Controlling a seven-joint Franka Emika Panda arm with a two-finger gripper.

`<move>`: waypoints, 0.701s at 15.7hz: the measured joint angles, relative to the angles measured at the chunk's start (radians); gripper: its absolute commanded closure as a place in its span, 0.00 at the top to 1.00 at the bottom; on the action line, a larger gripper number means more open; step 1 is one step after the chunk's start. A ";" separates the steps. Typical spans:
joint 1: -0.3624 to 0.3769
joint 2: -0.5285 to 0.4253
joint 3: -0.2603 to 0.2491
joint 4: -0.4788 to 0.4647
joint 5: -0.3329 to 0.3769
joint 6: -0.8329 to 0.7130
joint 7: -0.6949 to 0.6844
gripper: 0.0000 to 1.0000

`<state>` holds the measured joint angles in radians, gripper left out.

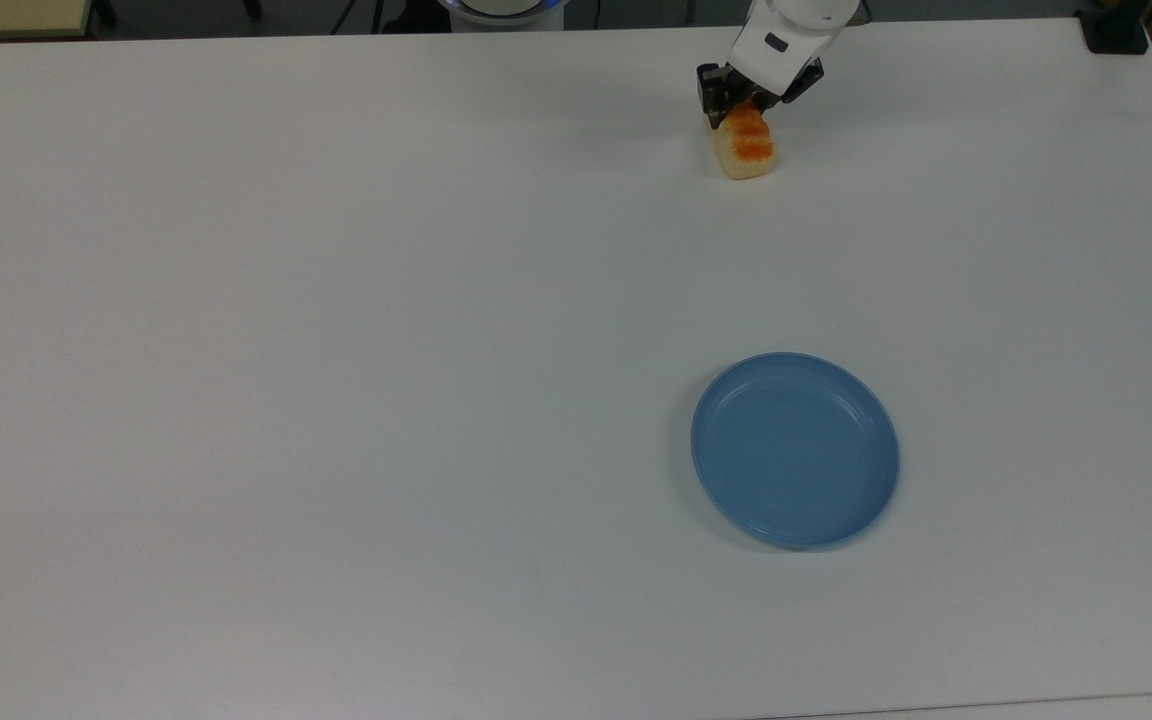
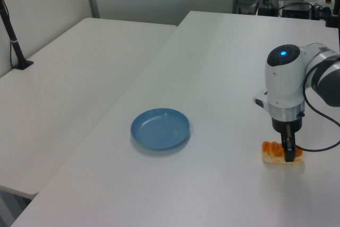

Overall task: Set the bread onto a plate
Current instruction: 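Lift the held bread roll and carry it toward the blue plate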

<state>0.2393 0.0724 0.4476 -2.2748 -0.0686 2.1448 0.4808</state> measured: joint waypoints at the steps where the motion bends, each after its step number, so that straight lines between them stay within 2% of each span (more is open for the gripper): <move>1: -0.008 0.000 -0.001 0.012 0.000 -0.008 0.000 0.44; 5: -0.076 -0.005 -0.004 0.108 -0.001 -0.082 -0.002 0.45; 11: -0.259 0.014 -0.010 0.324 -0.003 -0.155 -0.131 0.46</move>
<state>-0.0197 0.0863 0.4372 -1.9505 -0.0717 1.9894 0.3498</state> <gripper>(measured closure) 0.551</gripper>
